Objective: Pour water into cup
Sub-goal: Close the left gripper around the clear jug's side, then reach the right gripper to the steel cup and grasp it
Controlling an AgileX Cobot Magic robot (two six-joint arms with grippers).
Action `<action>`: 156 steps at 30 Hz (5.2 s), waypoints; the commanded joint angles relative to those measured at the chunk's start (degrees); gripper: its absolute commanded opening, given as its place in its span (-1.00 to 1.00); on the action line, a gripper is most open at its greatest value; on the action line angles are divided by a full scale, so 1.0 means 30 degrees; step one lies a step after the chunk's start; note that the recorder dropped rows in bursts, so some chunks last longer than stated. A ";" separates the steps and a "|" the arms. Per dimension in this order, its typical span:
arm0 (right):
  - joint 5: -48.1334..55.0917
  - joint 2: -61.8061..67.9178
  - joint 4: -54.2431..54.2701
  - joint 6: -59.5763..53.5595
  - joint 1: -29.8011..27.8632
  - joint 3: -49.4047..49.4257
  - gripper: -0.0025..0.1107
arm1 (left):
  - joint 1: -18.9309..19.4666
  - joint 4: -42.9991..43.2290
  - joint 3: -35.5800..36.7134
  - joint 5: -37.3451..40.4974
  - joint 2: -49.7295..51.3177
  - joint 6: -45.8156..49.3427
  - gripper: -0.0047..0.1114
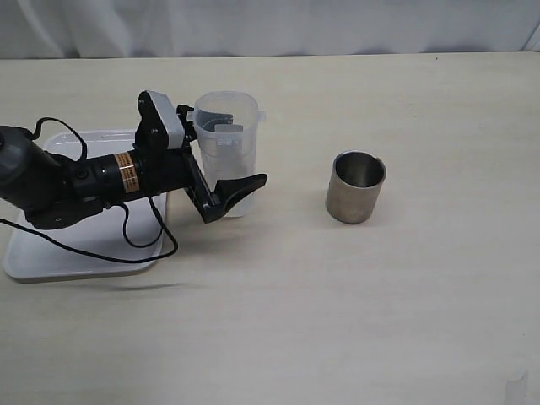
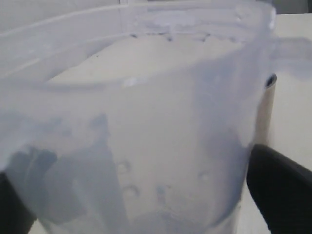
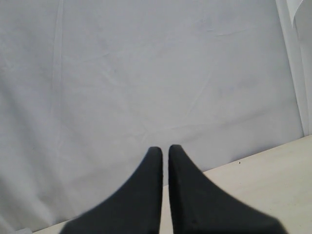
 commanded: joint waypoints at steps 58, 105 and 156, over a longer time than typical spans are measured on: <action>0.0253 -0.0096 -0.0151 -0.0244 0.0033 0.0017 -0.88 | -0.0150 0.0040 -0.0109 -0.0471 0.0060 -0.3653 -0.46; -1.1874 1.4838 -1.5298 0.5730 0.0033 -0.0441 0.64 | -0.0150 0.0800 -0.0109 0.0288 0.0060 -0.3600 -0.92; -1.8147 4.0735 -2.0249 0.2543 0.0033 -1.2196 0.64 | -0.0150 0.0802 -0.0109 0.0333 0.0060 -0.3566 -0.92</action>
